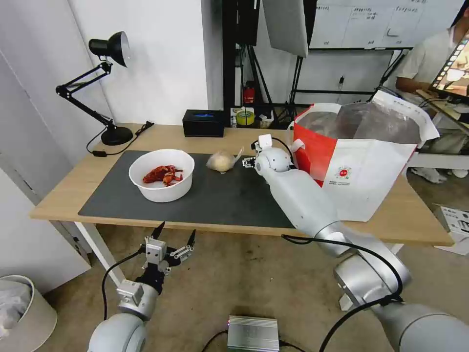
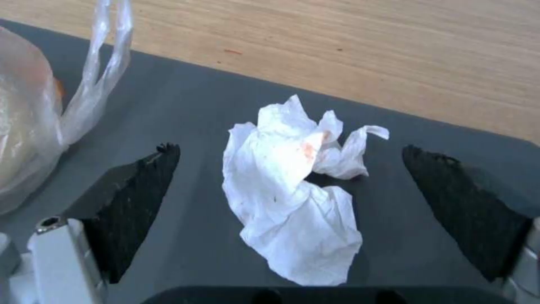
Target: Pick up the trash from the table and place it into the takeout bag.
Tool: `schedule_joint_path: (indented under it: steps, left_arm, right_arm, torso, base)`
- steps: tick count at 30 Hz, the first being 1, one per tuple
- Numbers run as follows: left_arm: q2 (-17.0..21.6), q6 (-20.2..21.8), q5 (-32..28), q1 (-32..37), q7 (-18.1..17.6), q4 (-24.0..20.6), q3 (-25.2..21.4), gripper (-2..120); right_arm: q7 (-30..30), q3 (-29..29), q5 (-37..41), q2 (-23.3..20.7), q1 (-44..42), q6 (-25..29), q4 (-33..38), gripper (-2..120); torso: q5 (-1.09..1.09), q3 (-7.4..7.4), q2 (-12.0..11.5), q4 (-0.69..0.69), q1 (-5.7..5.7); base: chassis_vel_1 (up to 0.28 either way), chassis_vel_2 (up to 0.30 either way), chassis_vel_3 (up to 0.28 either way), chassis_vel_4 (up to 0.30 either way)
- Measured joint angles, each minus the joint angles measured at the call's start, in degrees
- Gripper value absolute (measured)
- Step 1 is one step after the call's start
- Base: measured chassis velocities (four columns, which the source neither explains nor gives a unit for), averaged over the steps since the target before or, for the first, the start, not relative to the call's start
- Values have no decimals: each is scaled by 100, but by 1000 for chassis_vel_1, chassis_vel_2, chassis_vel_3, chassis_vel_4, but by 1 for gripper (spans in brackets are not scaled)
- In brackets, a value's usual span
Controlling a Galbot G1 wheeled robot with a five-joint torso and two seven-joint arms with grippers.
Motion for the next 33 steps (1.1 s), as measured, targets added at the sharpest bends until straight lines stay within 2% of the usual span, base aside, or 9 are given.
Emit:
schedule_joint_path:
  steps: [33]
  left_arm:
    - [1,-2,40,70,0,-32,26,100]
  right_arm:
    - [-127,175,-64,81,-12,-12,-321,99]
  torso:
    - [0,-1,-1,1,0]
  base:
    - [0,0,0,0]
